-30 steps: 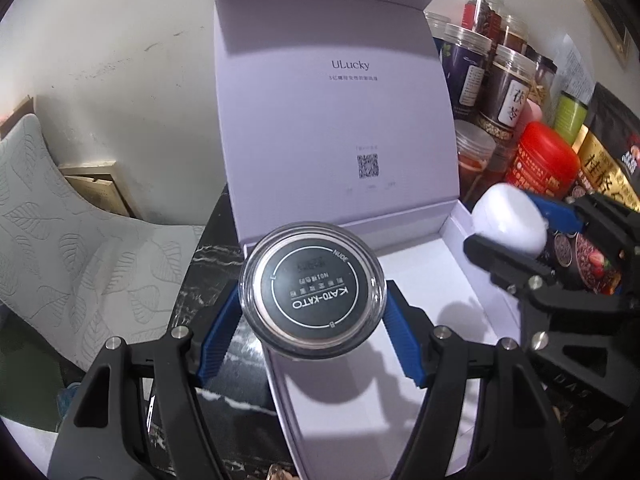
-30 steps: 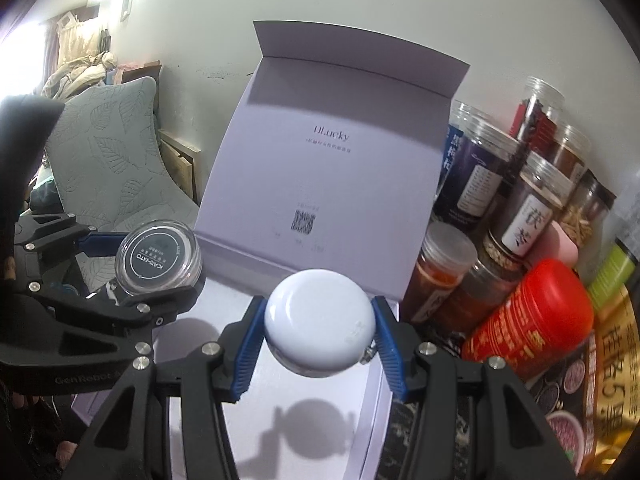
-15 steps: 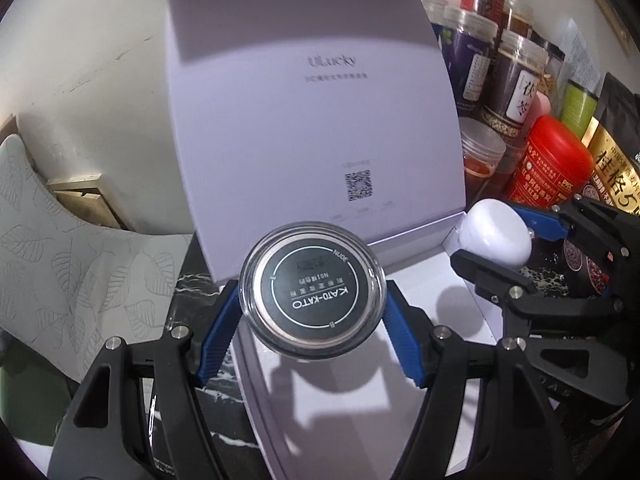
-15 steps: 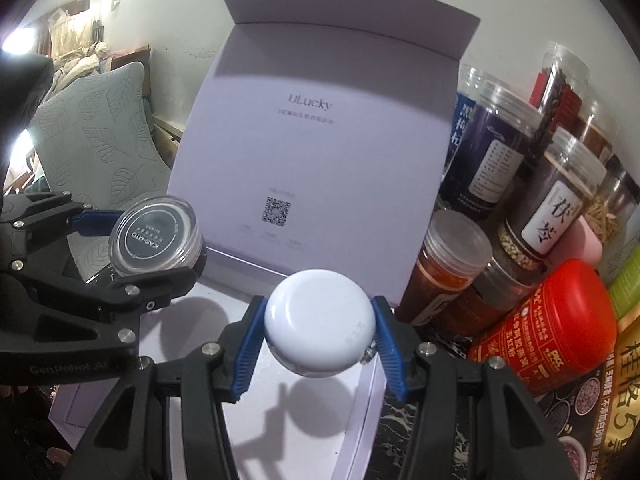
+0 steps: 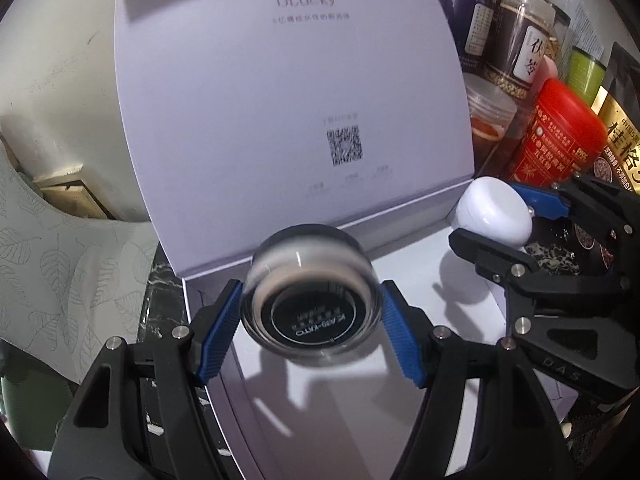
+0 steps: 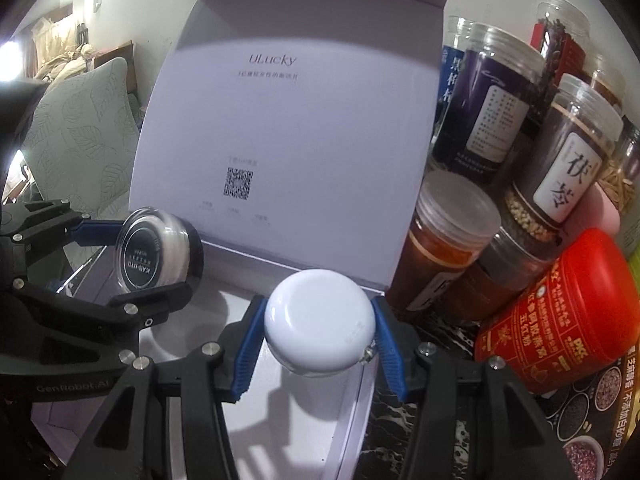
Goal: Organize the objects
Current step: 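Lower the black jar into the box with the left tool while the right tool places the white jar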
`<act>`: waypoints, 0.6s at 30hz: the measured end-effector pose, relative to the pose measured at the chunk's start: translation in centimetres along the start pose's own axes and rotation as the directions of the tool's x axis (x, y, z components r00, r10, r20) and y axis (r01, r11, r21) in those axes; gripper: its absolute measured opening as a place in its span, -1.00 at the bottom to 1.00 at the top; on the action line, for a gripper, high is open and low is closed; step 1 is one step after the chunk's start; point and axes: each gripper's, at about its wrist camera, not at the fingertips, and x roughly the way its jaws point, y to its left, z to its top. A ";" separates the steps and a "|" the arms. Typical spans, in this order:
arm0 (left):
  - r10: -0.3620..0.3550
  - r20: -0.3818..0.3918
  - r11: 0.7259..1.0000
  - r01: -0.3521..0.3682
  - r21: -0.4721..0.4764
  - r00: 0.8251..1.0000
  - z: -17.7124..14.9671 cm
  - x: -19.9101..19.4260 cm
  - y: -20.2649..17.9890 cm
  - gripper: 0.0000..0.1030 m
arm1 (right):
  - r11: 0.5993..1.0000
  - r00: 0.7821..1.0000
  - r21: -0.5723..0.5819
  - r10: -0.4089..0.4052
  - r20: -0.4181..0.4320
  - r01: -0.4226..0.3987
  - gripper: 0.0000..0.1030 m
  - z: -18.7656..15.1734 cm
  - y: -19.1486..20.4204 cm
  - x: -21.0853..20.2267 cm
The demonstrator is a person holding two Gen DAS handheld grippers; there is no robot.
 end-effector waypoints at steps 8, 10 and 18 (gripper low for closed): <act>0.030 -0.040 0.999 -0.029 0.013 0.999 -0.7 0.5 -0.1 0.29 | 0.999 0.998 -0.029 0.028 -0.051 -0.029 0.03 -0.8 0.6 1.8; 0.035 -0.041 0.999 -0.034 0.022 0.999 -0.8 0.4 -0.3 0.29 | 0.999 0.997 -0.029 0.037 -0.063 -0.039 0.03 -1.0 0.5 2.2; 0.026 -0.057 1.000 -0.025 0.017 0.998 -1.2 0.2 0.1 0.29 | 0.996 0.993 -0.054 0.063 -0.098 -0.068 0.03 -1.0 1.5 3.6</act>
